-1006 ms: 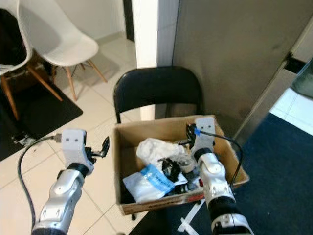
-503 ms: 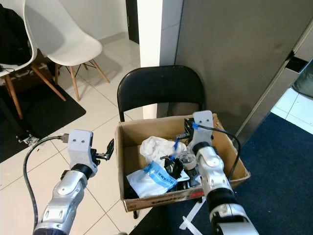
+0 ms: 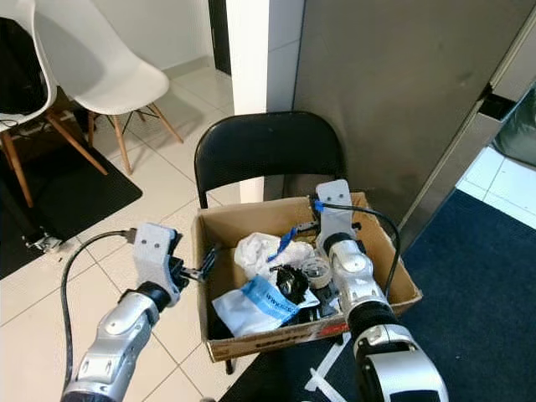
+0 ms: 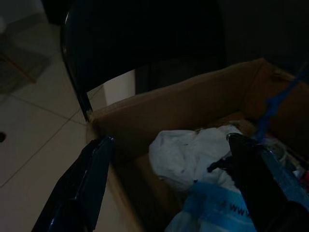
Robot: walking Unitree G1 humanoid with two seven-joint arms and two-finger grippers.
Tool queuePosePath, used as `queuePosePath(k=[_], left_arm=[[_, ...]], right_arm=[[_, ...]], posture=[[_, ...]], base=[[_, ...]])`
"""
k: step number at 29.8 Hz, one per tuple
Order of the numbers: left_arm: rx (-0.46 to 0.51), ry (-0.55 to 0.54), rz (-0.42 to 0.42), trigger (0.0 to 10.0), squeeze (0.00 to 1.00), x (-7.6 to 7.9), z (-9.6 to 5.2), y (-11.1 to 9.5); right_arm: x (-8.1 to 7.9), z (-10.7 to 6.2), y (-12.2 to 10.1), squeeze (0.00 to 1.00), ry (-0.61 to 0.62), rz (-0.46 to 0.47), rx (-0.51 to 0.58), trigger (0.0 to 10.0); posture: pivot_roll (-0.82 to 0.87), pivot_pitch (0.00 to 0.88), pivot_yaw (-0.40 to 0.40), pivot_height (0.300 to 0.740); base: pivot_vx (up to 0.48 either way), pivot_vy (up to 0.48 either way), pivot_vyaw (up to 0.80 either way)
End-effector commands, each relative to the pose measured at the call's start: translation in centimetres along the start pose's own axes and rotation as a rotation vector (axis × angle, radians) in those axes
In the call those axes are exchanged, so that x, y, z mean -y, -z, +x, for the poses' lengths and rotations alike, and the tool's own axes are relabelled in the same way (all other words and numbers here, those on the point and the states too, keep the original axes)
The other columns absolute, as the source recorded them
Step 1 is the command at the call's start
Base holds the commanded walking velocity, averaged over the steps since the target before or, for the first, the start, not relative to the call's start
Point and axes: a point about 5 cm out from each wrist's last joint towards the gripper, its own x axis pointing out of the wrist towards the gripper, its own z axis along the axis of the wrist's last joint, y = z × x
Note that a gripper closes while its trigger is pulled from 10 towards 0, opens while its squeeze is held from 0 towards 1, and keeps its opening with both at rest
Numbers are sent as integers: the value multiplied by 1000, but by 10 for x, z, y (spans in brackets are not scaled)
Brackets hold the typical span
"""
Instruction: Picking trash to rubbish bin
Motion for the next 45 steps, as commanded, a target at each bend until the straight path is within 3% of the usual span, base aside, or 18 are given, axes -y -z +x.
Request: queuePosePath(k=[1, 13, 14, 15, 20, 21, 22, 24, 25, 26, 30, 31, 32, 33, 34, 36, 39, 45], left_arm=[[8, 10, 24, 10000, 0, -1, -3, -1], [17, 47, 10, 10000, 0, 3, -4, -2], [17, 49, 9, 10000, 0, 3, -4, -2], [17, 49, 9, 10000, 0, 3, -5, -2], [16, 49, 7, 10000, 0, 2, -5, -2], [13, 45, 8, 10000, 0, 2, -5, -2], [9, 30, 13, 10000, 0, 0, -6, -1], [2, 0, 25, 10000, 0, -3, -6, 0], [-14, -83, 37, 10000, 0, -11, -7, 2], [-14, -83, 37, 10000, 0, -11, -7, 2], [-30, -279, 31, 10000, 0, -32, -13, 5], [-25, -384, 62, 10000, 0, -43, -18, 4], [-25, -384, 62, 10000, 0, -43, -18, 4], [-33, -477, 72, 10000, 0, -53, -24, 6], [-43, -570, 43, 10000, 0, -64, -33, 9], [-52, -624, 0, 10000, 0, -70, -39, 12], [-38, -625, -58, 10000, 0, -70, -45, 14], [-34, -559, -88, 10000, 0, -56, -36, 12]], right_arm=[[5, -2, 7, 0, 32, -10, -33, 10000], [21, -5, 14, 0, 128, -43, -67, 10000], [21, -5, 13, 980, 121, -12, -58, 10000], [20, -5, 11, 1000, 106, 16, -47, 10000], [15, -4, 10, 1000, 70, 37, -39, 10000], [13, -3, 12, 859, 49, 41, -53, 10000], [14, -4, 14, 0, 47, 51, -74, 10000], [18, -5, 17, 0, 63, 65, -95, 10000], [31, -8, 20, 0, 144, 133, -108, 10000], [31, -8, 20, 0, 144, 133, -108, 10000], [54, -16, 24, 0, 269, 250, -103, 10000], [56, -19, 27, 0, 251, 221, -104, 10000], [56, -19, 27, 0, 251, 221, -104, 10000], [55, -23, 30, 0, 222, 183, -104, 10000], [52, -29, 35, 0, 187, 173, -106, 10000], [47, -35, 40, 0, 150, 149, -104, 10000], [33, -48, 46, 0, 70, 119, -64, 10000], [22, -50, 45, 0, 46, 214, -29, 10000]], posture=[[76, 124, -40, 740], [75, 126, -42, 740], [75, 126, -42, 740], [74, 131, -39, 740], [73, 135, -38, 740], [74, 133, -39, 740], [76, 137, -39, 740], [75, 138, -40, 740], [76, 136, -40, 740], [76, 136, -40, 740], [68, 143, -41, 740], [63, 137, -39, 740], [63, 137, -39, 740], [58, 134, -38, 740], [48, 134, -38, 740], [45, 137, -38, 740], [39, 137, -39, 740], [37, 140, -32, 740]], base=[[0, 0, 0], [0, 0, 0], [0, 0, 0], [0, 0, 0], [0, 0, 0], [0, 0, 0], [0, 0, 0], [0, 0, 0], [0, 0, 0], [0, 0, 0], [0, 0, 0], [0, 0, 0], [0, 0, 0], [0, 0, 0], [0, 0, 0], [0, 0, 0], [0, 0, 0], [0, 0, 0]])
